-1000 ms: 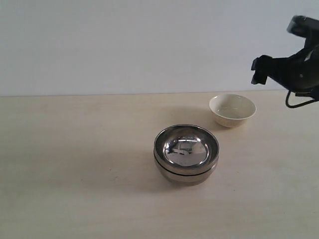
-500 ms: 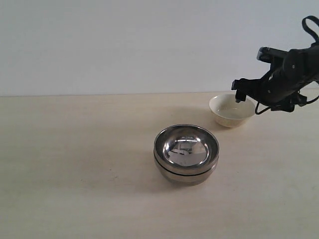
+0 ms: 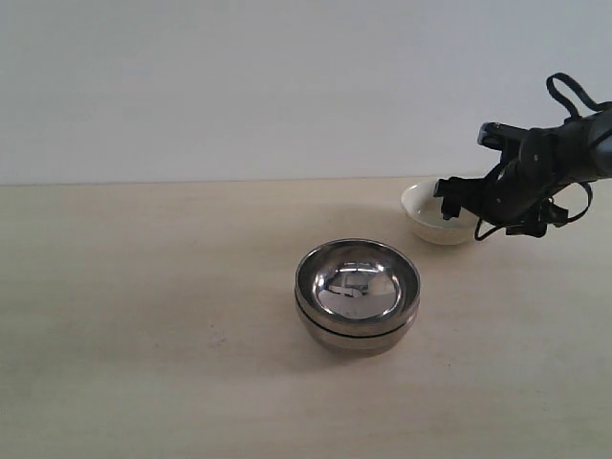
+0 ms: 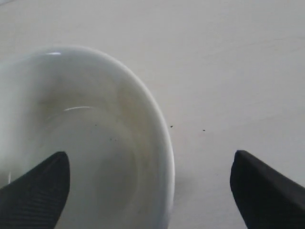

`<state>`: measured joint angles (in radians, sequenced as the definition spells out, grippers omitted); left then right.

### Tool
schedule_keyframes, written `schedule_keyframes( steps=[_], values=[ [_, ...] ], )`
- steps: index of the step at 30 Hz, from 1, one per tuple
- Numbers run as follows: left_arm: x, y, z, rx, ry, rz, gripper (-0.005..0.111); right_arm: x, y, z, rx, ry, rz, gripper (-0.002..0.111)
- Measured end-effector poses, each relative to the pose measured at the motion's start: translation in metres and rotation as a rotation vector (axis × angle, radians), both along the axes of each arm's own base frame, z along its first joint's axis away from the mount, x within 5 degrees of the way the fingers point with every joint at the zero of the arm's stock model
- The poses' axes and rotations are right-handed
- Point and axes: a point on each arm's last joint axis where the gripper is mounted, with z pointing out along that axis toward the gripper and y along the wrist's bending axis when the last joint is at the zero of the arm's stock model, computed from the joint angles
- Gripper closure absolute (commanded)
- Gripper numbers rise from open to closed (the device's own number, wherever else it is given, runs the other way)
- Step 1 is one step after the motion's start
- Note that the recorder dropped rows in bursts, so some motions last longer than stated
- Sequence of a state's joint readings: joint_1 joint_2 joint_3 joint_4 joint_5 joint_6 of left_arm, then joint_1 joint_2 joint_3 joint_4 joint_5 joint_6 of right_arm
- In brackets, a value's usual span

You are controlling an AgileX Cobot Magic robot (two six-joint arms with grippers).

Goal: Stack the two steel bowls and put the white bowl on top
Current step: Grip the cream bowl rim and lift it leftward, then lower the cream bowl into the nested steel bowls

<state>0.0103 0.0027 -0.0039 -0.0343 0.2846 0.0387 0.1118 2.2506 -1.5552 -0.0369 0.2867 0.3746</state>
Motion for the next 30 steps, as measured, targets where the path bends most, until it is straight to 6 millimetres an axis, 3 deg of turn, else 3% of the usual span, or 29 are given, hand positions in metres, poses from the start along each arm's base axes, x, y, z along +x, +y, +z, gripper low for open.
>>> schedule_keyframes(
  steps=[3, 6, 9, 14, 24, 30],
  values=[
    [0.000, 0.000, 0.000, 0.000, 0.000, 0.000, 0.103, 0.003, 0.000, -0.004, 0.002, -0.011, 0.001, 0.029],
    [0.000, 0.000, 0.000, 0.000, 0.000, 0.000, 0.103, 0.004, 0.001, -0.013, 0.003, -0.015, 0.001, 0.038],
    [0.000, 0.000, 0.000, 0.000, 0.000, 0.000, 0.103, 0.006, 0.001, -0.016, 0.001, -0.026, 0.006, 0.059],
    [0.000, 0.000, 0.000, 0.000, 0.000, 0.000, 0.103, 0.007, 0.002, -0.017, 0.005, -0.043, 0.007, 0.108],
    [0.000, 0.000, 0.000, 0.000, 0.000, 0.000, 0.103, 0.007, 0.004, -0.002, 0.023, -0.061, -0.003, 0.108],
    [0.000, 0.000, 0.000, 0.000, 0.000, 0.000, 0.103, 0.000, 0.003, 0.040, 0.008, -0.077, 0.012, 0.108]
  ],
)
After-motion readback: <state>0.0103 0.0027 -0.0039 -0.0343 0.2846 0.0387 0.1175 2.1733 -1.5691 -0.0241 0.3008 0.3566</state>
